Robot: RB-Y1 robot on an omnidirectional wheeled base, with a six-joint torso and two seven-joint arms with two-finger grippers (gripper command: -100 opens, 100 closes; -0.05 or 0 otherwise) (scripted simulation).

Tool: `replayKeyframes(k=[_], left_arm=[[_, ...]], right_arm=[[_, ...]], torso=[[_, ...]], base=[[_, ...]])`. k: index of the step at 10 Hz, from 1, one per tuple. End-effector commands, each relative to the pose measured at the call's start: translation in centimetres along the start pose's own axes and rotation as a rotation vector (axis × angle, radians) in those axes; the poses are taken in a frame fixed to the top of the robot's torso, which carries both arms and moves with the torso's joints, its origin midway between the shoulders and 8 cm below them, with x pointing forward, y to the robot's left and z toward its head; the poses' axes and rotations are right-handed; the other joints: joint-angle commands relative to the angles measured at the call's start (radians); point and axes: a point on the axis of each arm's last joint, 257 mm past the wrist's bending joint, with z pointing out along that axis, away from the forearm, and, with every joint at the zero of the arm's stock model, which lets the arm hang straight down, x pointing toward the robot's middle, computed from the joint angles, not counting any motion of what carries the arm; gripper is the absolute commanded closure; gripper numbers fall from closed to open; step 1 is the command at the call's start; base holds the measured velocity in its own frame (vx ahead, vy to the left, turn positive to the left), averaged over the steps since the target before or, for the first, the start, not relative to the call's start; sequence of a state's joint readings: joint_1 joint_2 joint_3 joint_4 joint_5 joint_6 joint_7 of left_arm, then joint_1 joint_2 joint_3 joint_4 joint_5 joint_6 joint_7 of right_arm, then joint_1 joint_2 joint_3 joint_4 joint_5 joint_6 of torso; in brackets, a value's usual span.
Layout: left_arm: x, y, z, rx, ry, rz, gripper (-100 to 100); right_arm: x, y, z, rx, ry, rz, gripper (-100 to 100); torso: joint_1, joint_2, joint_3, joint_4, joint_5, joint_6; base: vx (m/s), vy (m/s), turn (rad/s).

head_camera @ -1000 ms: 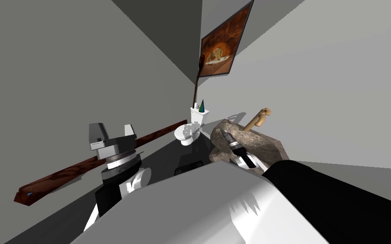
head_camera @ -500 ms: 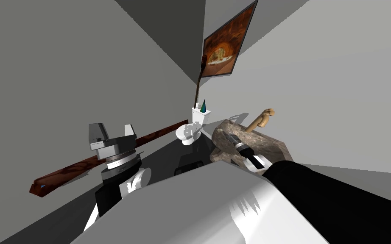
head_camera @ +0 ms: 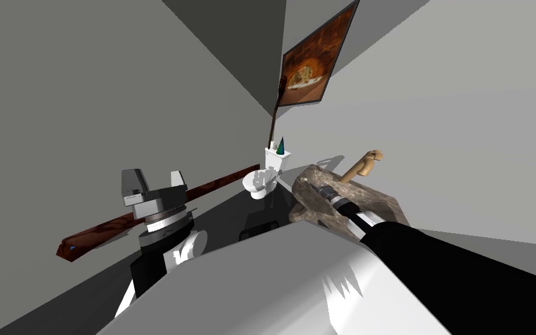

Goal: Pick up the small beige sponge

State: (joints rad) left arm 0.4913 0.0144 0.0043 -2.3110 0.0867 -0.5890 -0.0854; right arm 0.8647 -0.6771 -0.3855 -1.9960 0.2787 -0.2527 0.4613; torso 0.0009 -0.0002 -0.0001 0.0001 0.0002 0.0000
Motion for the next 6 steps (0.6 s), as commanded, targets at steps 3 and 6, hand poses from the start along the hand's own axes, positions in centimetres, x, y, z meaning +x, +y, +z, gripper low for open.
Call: replayKeyframes(k=[3,6], left_arm=[[0.0,0.0,0.0,0.0,0.0,0.0,0],[0.0,0.0,0.0,0.0,0.0,0.0,0]], right_arm=[[0.7,-3.3,-1.0,0.009,0.092,-0.2,-100],[1.1,-6.0,-1.9,0.01,0.173,-0.37,-100]], torso=[[0.0,0.0,0.0,0.0,0.0,0.0],[0.0,-0.001,0.0,0.0,0.0,0.0]], base=[[0.005,0.017,0.044],[0.013,0.022,0.056]])
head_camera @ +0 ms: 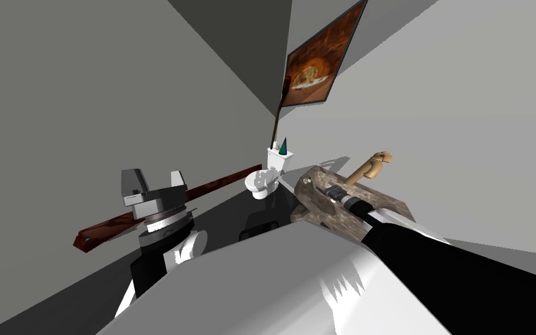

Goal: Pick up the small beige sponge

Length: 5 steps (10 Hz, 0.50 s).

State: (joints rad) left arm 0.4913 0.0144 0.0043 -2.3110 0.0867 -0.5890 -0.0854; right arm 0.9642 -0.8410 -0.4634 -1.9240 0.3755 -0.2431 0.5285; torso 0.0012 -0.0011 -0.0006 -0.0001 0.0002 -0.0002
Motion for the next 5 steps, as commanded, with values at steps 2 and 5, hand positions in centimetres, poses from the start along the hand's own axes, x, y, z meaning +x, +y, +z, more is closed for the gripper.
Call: replayKeyframes(k=[2,5], left_arm=[[0.0,0.0,0.0,0.0,0.0,0.0,0],[0.0,0.0,0.0,0.0,0.0,0.0,0]], right_arm=[[0.8,-1.7,-0.4,-0.011,0.058,-0.133,-100],[1.7,-3.7,-0.9,-0.035,0.131,-0.294,-100]], torso=[[0.0,0.0,0.0,0.0,0.0,0.0],[0.0,-0.001,0.0,0.0,0.0,0.0]], base=[[0.012,0.015,0.041],[0.025,0.02,0.056]])
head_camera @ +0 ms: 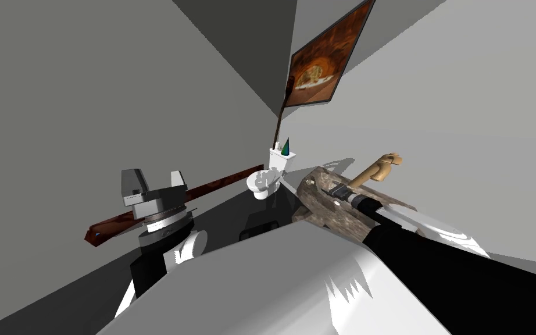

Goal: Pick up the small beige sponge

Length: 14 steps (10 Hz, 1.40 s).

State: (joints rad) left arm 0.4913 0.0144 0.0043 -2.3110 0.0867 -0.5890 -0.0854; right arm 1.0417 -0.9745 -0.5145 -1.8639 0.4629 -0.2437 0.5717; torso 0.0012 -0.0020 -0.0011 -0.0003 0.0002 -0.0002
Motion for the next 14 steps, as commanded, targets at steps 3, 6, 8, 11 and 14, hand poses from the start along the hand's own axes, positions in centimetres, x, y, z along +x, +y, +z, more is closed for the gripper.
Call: replayKeyframes(k=[3,6,8,11,14], left_arm=[[0.0,0.0,0.0,0.0,0.0,0.0,0],[0.0,0.0,0.0,0.0,0.0,0.0,0],[0.0,0.0,0.0,0.0,0.0,0.0,0],[0.0,0.0,0.0,0.0,0.0,0.0,0],[0.0,0.0,0.0,0.0,0.0,0.0,0]], right_arm=[[1.4,-1.7,-0.5,-0.041,0.081,-0.188,-100],[2.3,-2.7,-0.6,-0.088,0.136,-0.324,-100],[2.8,-3.0,-0.6,-0.113,0.161,-0.383,-100],[4.3,-3.2,-0.9,-0.195,0.226,-0.53,-100],[6.0,-2.6,-1.3,-0.281,0.276,-0.627,-100]], torso=[[0.0,0.0,0.0,0.0,0.0,0.0],[0.0,-0.001,0.0,0.0,0.0,0.0],[0.0,-0.001,-0.001,0.0,0.0,0.0],[0.0,-0.001,-0.001,0.0,0.0,0.0],[0.001,-0.003,-0.002,-0.001,0.0,0.0]], base=[[0.028,0.024,0.055],[0.034,0.017,0.053],[0.034,0.02,0.055],[0.041,0.019,0.067],[0.063,0.023,0.059]])
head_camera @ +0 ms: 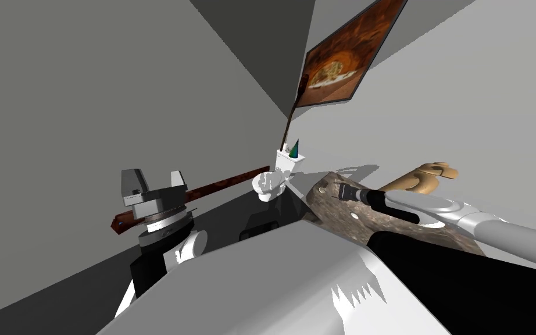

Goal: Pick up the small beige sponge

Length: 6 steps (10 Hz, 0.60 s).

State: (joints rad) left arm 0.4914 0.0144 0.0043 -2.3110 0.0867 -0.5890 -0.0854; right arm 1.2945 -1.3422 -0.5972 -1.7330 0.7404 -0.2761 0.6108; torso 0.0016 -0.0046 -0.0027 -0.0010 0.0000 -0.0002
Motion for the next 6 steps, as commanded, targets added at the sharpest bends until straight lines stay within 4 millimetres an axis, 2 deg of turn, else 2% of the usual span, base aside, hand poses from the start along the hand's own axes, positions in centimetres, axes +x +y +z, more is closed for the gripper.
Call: replayKeyframes(k=[1,2,3,4,5,6], left_arm=[[0.0,0.0,0.0,0.0,0.0,0.0,0],[0.0,0.0,0.0,0.0,0.0,0.0,0],[0.0,0.0,0.0,0.0,0.0,0.0,0],[0.0,0.0,0.0,0.0,0.0,0.0,0],[0.0,0.0,0.0,0.0,0.0,0.0,0],[0.0,0.0,0.0,0.0,0.0,0.0,0]], right_arm=[[0.5,1.1,0.0,-0.046,0.015,-0.042,-100],[0.9,2.7,0.0,-0.097,0.025,-0.068,-100],[1.0,3.5,0.0,-0.117,0.027,-0.071,-100],[0.9,2.8,0.0,-0.1,0.025,-0.065,-100],[0.9,2.9,0.0,-0.103,0.024,-0.066,0],[1.4,3.6,0.0,-0.099,0.033,-0.057,-100]], torso=[[0.0,0.0,0.0,0.0,0.0,0.0],[0.0,0.0,0.0,0.0,0.0,0.0],[0.0,-0.001,-0.001,0.0,0.0,0.0],[0.0,-0.001,-0.001,0.0,0.0,0.0],[0.0,0.001,0.001,0.0,0.0,0.0],[-0.001,0.003,0.002,0.001,0.0,0.001]], base=[[0.061,0.021,0.052],[0.081,0.021,0.085],[0.079,0.021,0.072],[0.032,0.009,0.007],[0.007,0.002,0.0],[0.02,-0.006,0.092]])
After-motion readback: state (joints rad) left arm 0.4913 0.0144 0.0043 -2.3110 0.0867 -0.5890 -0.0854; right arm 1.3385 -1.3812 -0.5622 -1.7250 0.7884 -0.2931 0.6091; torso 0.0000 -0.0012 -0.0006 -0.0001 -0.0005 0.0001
